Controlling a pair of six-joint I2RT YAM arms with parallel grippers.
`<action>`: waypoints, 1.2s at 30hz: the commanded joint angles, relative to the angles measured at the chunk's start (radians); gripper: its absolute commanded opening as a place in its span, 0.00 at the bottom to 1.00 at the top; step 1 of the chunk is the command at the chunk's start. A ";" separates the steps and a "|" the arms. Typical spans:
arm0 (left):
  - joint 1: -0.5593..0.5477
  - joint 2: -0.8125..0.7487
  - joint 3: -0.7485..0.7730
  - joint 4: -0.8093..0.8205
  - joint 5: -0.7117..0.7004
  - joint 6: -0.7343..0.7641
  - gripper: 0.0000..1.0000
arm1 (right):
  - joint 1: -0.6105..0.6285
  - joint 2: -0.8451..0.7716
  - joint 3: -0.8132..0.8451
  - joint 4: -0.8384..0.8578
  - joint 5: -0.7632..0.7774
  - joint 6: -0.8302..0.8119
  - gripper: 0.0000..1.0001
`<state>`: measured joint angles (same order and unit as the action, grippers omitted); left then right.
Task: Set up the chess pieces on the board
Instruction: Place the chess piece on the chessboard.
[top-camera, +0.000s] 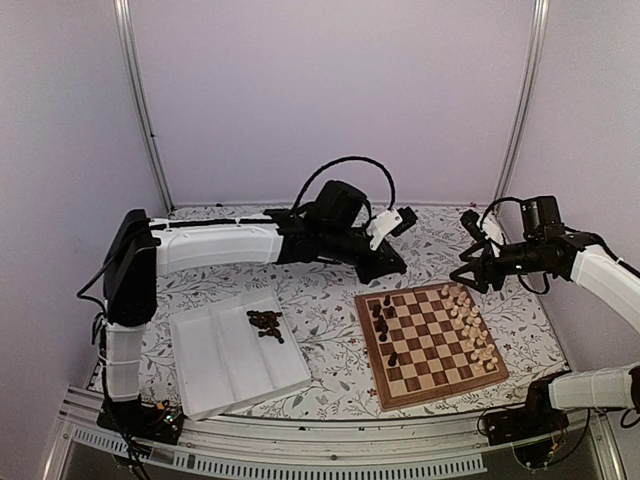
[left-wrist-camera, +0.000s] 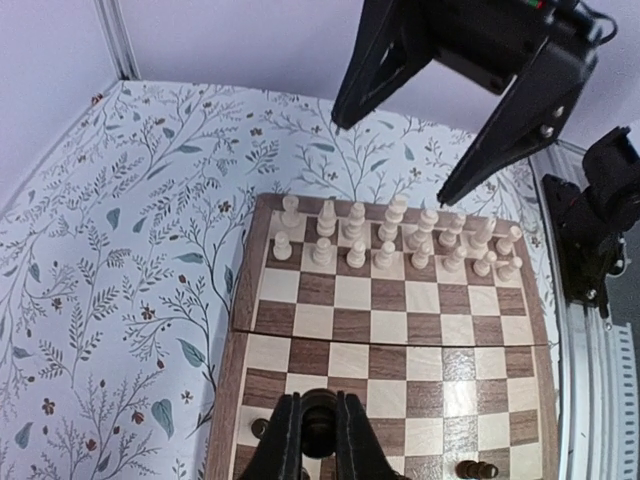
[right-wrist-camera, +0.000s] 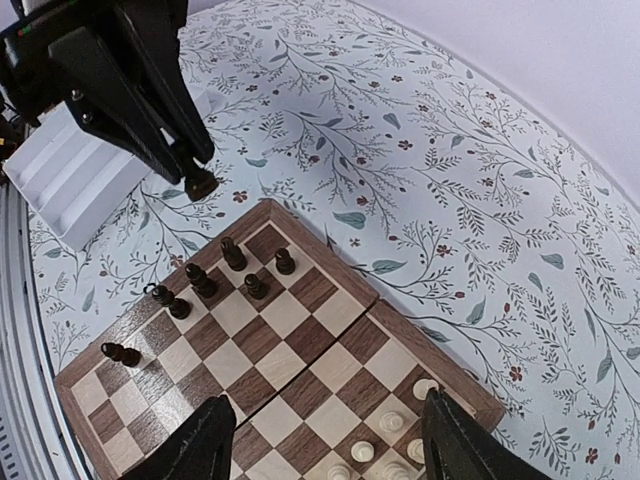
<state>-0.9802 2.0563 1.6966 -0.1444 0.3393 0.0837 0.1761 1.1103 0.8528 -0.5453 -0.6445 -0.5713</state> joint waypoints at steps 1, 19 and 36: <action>-0.021 0.101 0.153 -0.271 -0.027 0.077 0.06 | -0.007 -0.002 -0.014 0.107 0.075 0.031 0.67; -0.111 0.358 0.435 -0.461 -0.042 0.138 0.08 | -0.005 0.048 -0.004 0.109 0.102 0.046 0.68; -0.129 0.377 0.479 -0.474 -0.041 0.137 0.30 | -0.007 0.072 -0.006 0.108 0.100 0.048 0.68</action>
<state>-1.0962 2.4554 2.1460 -0.6174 0.3019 0.2146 0.1753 1.1702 0.8436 -0.4606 -0.5507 -0.5343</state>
